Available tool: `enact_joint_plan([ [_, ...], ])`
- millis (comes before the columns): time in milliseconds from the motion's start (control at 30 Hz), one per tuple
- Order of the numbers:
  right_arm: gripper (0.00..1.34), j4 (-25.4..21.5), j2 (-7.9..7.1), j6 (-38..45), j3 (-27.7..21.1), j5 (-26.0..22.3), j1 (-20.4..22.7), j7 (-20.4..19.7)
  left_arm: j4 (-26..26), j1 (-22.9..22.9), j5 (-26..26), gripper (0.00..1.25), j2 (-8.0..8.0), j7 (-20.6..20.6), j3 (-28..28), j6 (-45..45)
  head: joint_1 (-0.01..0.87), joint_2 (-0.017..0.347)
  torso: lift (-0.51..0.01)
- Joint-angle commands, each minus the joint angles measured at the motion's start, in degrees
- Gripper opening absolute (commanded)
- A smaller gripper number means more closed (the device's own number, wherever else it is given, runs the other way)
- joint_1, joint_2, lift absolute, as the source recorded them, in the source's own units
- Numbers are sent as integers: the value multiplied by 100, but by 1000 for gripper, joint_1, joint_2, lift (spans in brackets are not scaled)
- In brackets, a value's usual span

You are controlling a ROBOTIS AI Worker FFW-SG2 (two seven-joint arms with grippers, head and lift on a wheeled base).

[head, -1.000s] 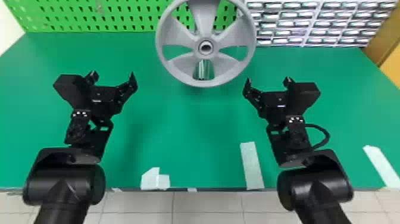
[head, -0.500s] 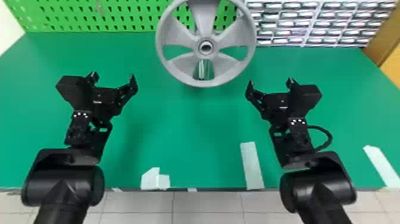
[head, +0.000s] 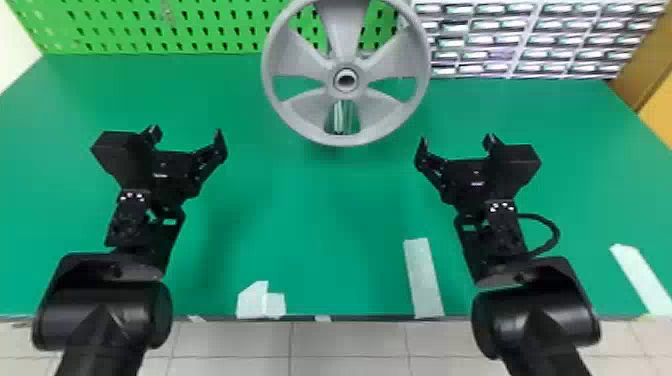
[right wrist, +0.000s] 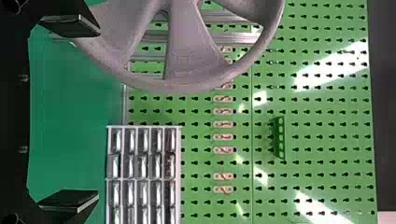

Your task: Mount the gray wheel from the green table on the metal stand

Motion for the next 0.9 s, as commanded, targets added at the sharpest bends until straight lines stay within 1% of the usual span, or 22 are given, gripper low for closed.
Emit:
enact_joint_plan([
  [0,1253,0,-4,0,9,-6,0,0,9,-17,-8,1098,0,0,-7,0,868,52,-93],
  [233,1255,0,31,0,17,-6,0,0,35,-34,-8,1098,0,0,28,0,868,52,-93],
  [867,1253,44,40,0,17,-15,-9,0,88,-60,88,1098,0,88,72,-35,868,52,-93],
])
